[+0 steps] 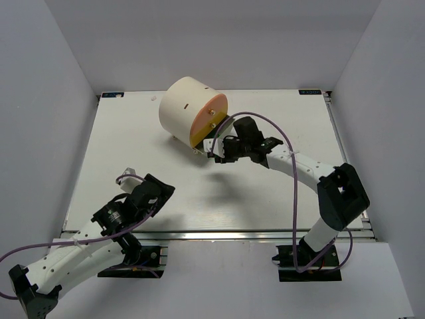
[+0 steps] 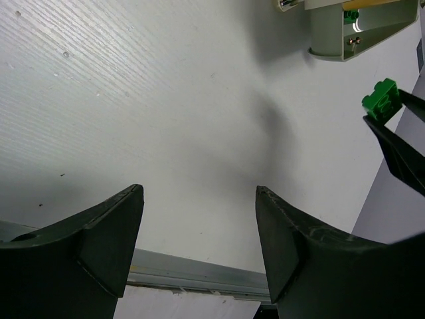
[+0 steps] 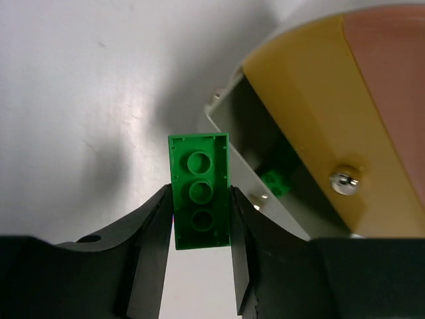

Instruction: Sort the legos into containers by color

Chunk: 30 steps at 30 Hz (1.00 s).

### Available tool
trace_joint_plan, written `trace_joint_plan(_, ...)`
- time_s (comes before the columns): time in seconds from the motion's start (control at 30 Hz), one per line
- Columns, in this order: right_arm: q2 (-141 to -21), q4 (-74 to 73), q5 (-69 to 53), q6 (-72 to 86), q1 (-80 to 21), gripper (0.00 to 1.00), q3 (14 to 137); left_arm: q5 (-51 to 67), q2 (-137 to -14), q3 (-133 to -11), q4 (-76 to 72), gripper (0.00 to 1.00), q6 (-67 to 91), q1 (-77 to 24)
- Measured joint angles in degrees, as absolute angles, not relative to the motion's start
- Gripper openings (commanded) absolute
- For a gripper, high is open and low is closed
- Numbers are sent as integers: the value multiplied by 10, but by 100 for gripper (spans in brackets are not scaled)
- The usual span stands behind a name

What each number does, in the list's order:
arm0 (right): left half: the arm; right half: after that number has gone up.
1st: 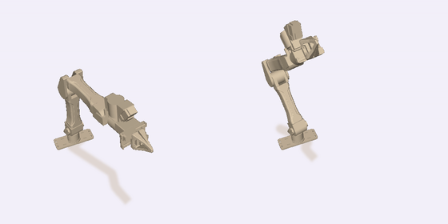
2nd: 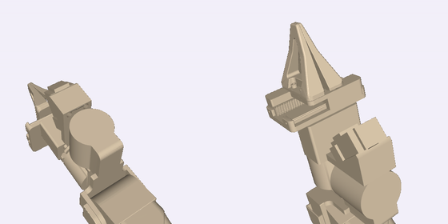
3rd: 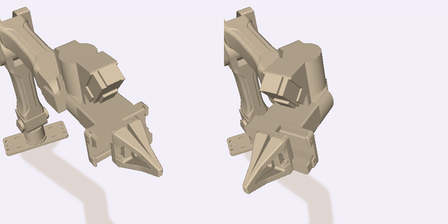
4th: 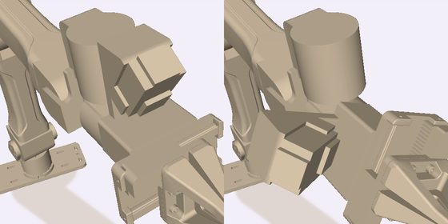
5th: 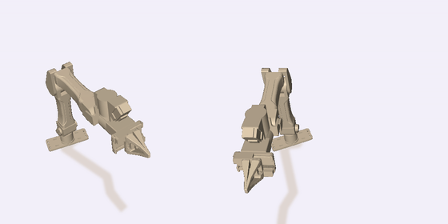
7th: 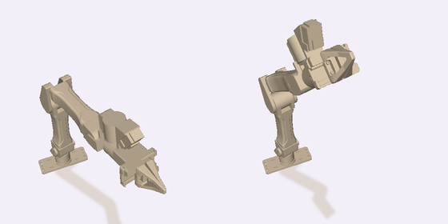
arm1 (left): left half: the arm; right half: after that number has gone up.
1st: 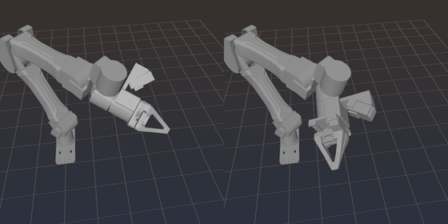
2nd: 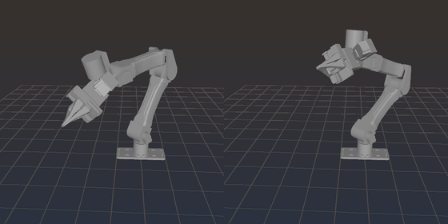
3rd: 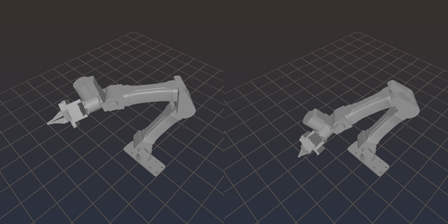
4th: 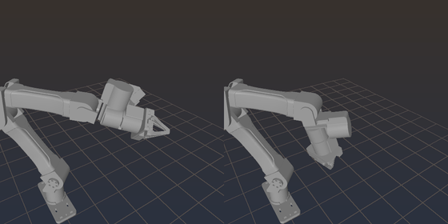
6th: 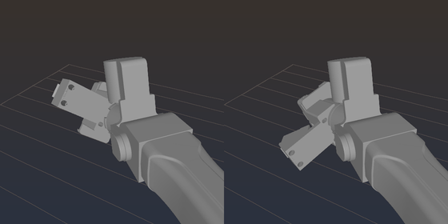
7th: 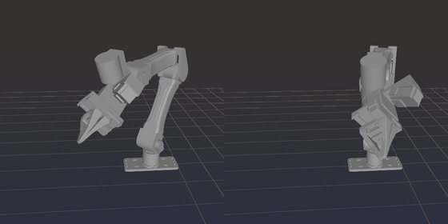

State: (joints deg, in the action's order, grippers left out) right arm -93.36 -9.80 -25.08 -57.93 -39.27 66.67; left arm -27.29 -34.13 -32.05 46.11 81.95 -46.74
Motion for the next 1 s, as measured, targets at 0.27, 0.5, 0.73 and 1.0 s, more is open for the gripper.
trace_joint_plan(0.27,-963,-12,-227,-715,-371,15,668,-275,-342,-321,456,78,818,-467)
trace_joint_plan(0.5,-1014,40,-227,-787,-372,19,697,-276,-342,-321,454,78,818,-467)
trace_joint_plan(0.73,-1018,68,-234,-839,-372,38,697,-276,-342,-319,450,78,818,-467)
trace_joint_plan(1.0,-1026,91,-237,-865,-372,63,693,-276,-342,-318,449,78,817,-467)
